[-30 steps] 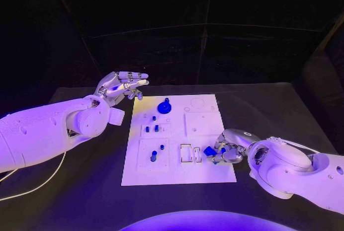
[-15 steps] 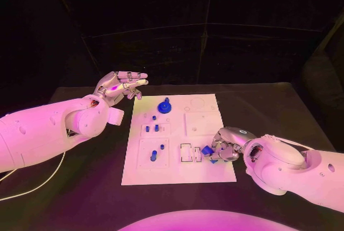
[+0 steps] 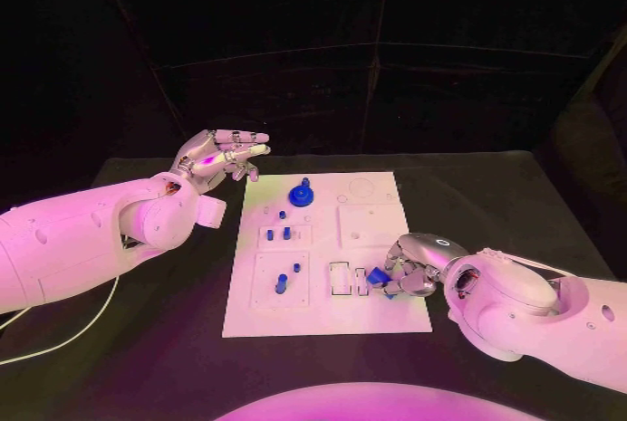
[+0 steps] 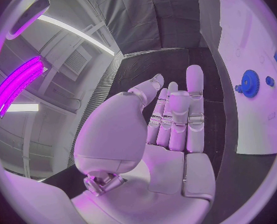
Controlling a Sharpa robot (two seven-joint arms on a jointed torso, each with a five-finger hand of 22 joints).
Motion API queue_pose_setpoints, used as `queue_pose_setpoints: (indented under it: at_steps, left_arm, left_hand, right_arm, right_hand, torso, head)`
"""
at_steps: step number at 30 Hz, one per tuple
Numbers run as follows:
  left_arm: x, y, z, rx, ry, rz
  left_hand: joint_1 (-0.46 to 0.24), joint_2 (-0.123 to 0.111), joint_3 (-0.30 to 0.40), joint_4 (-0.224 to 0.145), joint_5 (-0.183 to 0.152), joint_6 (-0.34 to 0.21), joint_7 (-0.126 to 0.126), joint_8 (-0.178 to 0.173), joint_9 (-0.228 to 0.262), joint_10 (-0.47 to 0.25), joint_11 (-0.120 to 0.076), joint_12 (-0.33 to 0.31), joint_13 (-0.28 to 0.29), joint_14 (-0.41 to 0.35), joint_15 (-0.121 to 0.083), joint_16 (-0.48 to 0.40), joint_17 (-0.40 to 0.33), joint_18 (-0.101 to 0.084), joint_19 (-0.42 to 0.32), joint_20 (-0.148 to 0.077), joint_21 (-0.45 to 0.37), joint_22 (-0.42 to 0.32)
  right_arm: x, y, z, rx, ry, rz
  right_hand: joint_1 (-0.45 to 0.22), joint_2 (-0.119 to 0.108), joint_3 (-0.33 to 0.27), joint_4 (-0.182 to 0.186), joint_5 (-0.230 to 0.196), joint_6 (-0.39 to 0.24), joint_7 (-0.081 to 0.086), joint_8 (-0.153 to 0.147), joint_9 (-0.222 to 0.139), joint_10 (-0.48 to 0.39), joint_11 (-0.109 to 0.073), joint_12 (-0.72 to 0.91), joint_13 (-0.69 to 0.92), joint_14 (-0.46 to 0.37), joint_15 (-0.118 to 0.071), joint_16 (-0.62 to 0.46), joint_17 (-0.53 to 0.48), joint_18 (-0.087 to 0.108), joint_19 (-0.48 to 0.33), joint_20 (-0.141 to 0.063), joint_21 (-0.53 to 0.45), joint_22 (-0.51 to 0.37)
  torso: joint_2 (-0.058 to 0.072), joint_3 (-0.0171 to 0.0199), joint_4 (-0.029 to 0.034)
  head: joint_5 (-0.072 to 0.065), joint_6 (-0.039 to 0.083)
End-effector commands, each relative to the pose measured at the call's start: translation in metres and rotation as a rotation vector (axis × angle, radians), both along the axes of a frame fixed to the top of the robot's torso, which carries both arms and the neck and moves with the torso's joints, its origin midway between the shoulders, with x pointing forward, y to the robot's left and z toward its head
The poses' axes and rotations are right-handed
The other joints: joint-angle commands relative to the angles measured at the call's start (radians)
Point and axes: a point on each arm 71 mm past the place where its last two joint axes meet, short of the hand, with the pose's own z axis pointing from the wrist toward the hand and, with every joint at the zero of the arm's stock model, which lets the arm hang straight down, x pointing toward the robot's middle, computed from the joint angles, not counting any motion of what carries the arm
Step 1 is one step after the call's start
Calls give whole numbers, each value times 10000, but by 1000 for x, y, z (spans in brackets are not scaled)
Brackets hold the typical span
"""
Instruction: Assemble the parts on the task board
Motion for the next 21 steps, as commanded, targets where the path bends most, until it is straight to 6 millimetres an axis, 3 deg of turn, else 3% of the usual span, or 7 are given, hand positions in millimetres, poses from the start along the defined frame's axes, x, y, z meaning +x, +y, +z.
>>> queue_pose_setpoints:
  at_steps: [1, 10, 13, 21]
  left_arm:
    - [0, -2, 1, -101, -27, -120]
    - [0, -3, 1, -114, -22, -157]
    - [0, -3, 1, -111, -11, -162]
    - [-1, -5, 1, -126, -2, -207]
  left_hand:
    - [16, 64, -69, 16, -20, -51, 3, 54, -11, -89, -4, 50, -11, -75, 2, -35, -16, 138, -55, 14, -39, -10]
    - [16, 64, -69, 16, -20, -51, 3, 54, -11, -89, -4, 50, -11, -75, 2, -35, -16, 138, -55, 14, -39, -10]
    - [9, 67, -88, 15, -19, -62, 4, 56, -11, -106, -3, 66, -14, -79, 5, -32, -23, 138, -53, 17, -51, -19]
    - [9, 67, -88, 15, -19, -62, 4, 56, -11, -106, -3, 66, -14, -79, 5, -32, -23, 138, -53, 17, -51, -19]
  right_arm:
    - [-3, 2, 9, 831, -554, -415]
    - [-6, 9, 15, 1611, -665, -617]
    - [-6, 16, 13, 1677, -476, -540]
    - [-1, 37, 7, 1658, -21, -211]
  right_hand:
    - [-123, 166, -113, 24, 44, 353, -267, 76, 280, 95, -44, 83, 591, 783, -95, 61, 1255, -150, 1038, -115, 30, 2633]
    - [-491, 374, -288, 82, 158, 453, -330, 86, 446, 177, -108, 99, 689, 787, -156, 56, 1267, -150, 1038, -184, 30, 2633]
    - [-686, 457, -370, 93, 196, 452, -334, 67, 499, 181, -112, 73, 687, 788, -164, 53, 1269, -150, 1038, -196, 30, 2633]
    - [-779, 558, -398, 92, 228, 469, -347, 64, 548, 154, -124, -4, 621, 788, -170, 50, 1270, -150, 1038, -203, 30, 2633]
  torso:
    - [-10, -4, -3]
    - [19, 0, 8]
    - [9, -5, -11]
    - [19, -11, 17]
  head:
    - [-35, 23]
    - [-32, 63]
    - [-25, 63]
    - [-9, 56]
